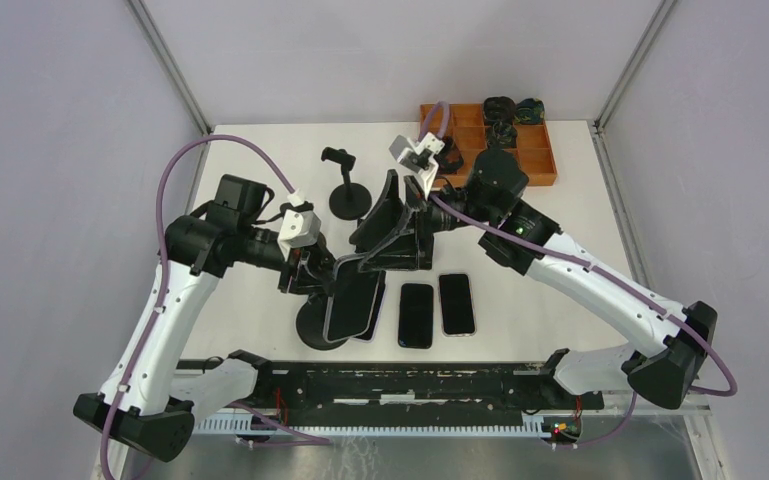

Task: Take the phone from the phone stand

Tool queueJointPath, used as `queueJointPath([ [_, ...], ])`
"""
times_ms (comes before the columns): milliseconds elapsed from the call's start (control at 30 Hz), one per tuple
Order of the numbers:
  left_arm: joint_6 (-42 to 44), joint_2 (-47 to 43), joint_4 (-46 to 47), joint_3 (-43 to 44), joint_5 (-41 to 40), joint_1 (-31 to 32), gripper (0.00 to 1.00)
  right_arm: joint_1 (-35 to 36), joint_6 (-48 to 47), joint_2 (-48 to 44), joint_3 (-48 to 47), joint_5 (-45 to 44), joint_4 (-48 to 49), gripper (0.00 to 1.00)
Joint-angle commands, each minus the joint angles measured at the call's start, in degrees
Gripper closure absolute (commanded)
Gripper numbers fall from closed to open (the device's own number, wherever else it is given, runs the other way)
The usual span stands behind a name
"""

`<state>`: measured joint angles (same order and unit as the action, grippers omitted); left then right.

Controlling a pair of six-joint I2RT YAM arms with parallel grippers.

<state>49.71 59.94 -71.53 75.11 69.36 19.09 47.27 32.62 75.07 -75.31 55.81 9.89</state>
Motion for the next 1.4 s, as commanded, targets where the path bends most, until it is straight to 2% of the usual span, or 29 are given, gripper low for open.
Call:
queueJointPath([
  [0,1.44,-1.41,0.51,2.86,5.91,0.03,0.98,3.76,-5.06,-0.2,-1.84,2.9,-0.43,0.37],
  [133,1.44,-1.49,0.39,2.67,5.65,0.09,0.98,6.66,-6.13,0.98,-2.51,3.25,-0.87,0.48],
  [267,2.02,-1.42,-0.47,2.67,5.28,0.06,0.98,6.88,-5.86,1.66,-3.21,3.51,-0.6,0.75],
  [400,6.44,-1.06,-4.38,2.89,3.84,0.07,0.98,6.58,-2.83,1.79,-4.15,3.27,3.5,0.99],
  [600,15.82,-0.89,-12.29,2.53,0.27,0.14,0.98,3.93,0.58,1.49,-6.18,1.92,6.94,1.0],
  [700,16.81,-2.03,-12.41,0.51,-1.47,0.11,0.98,2.06,4.32,0.12,-4.31,1.14,13.2,1.0],
  [867,18.64,-3.27,-12.43,-1.24,-3.66,0.16,0.98,0.59,7.89,-0.35,-3.77,0.83,18.15,1.0],
  [1367,24.88,-6.27,-12.45,-6.02,-11.67,0.68,0.98,-5.65,13.02,0.04,-8.7,3.44,21.49,1.0],
])
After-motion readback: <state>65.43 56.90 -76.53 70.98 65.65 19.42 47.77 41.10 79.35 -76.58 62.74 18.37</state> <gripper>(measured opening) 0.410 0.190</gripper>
